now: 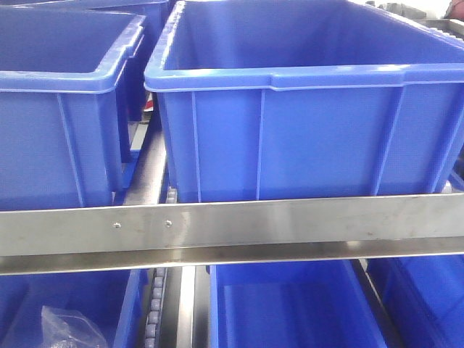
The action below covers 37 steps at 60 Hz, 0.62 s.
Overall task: Place green plate on second shelf with right arm
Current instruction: 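Withdraw the open right gripper from the shelf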
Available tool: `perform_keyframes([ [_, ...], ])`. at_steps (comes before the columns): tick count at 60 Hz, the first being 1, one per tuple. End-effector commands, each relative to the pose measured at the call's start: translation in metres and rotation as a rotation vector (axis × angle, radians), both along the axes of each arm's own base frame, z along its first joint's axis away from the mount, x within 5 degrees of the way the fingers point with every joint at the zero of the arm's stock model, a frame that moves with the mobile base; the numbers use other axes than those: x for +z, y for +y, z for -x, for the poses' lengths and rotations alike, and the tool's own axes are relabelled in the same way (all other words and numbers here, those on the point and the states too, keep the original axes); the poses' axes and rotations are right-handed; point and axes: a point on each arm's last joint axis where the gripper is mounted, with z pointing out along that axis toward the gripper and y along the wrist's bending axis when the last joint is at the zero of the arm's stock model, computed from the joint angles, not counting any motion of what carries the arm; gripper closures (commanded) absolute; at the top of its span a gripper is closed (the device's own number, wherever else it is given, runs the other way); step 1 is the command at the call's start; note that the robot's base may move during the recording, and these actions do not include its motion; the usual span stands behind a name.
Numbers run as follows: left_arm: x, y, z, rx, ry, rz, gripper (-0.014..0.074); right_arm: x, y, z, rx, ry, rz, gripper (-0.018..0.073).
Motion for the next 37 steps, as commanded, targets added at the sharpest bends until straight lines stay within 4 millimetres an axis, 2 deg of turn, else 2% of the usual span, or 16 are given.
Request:
perform_keyframes([
  [1, -0.0052, 0.0002, -0.0011, 0.002, -0.061, -0.001, 0.0472, 0.0113, -0.0006, 0.0015, -0.007, -0.114, 0.014, 0.0505],
  [37, -0.0052, 0.0002, -0.0011, 0.002, -0.061, -0.001, 0.0472, 0.0113, -0.0006, 0.0015, -0.007, -0.114, 0.014, 0.0505],
])
